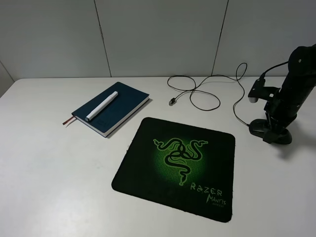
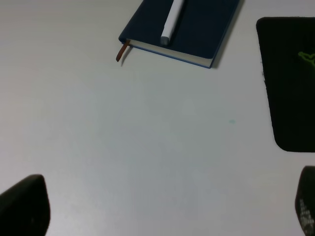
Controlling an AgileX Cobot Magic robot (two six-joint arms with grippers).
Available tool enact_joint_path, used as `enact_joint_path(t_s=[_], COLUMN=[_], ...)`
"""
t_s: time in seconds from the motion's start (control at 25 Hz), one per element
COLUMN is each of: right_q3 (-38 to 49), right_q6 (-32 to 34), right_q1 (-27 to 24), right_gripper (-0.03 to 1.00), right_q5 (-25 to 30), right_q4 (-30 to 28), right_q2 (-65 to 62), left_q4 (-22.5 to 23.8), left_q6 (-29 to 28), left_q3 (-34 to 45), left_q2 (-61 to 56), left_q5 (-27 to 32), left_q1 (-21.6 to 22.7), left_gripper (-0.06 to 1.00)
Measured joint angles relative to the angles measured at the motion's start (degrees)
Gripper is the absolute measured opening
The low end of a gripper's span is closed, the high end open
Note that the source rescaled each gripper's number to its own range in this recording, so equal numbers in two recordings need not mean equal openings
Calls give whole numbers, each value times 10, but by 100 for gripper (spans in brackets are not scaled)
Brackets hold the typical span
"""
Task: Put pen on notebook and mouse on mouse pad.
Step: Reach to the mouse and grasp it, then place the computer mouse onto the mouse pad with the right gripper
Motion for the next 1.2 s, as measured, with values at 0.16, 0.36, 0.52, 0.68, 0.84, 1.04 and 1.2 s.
enact_joint_path(t_s=[0.16,0.36,0.52,0.68,0.84,1.04,1.2], right_q3=[-1,-1,-1,-1,-1,-1,-1], right_q6=[1,1,17,48,104,160,198], right_q1=[0,0,0,9,42,112,172], right_gripper=[4,4,4,4,4,4,4], right_q5=[0,0,4,28,35,45,60], right_q4=[0,0,0,-4,-6,-6,-6], right_q2=[0,0,-7,-37,-66,-74,-74], left_q4=[0,0,0,0,0,0,0], left_q6=[0,0,0,0,0,0,0], left_q3=[0,0,0,0,0,0,0], left_q2=[0,0,0,0,0,0,0], left_q5=[0,0,0,0,0,0,0], left_q1=[0,0,0,0,0,0,0], left_gripper=[100,100,100,100,100,100,100])
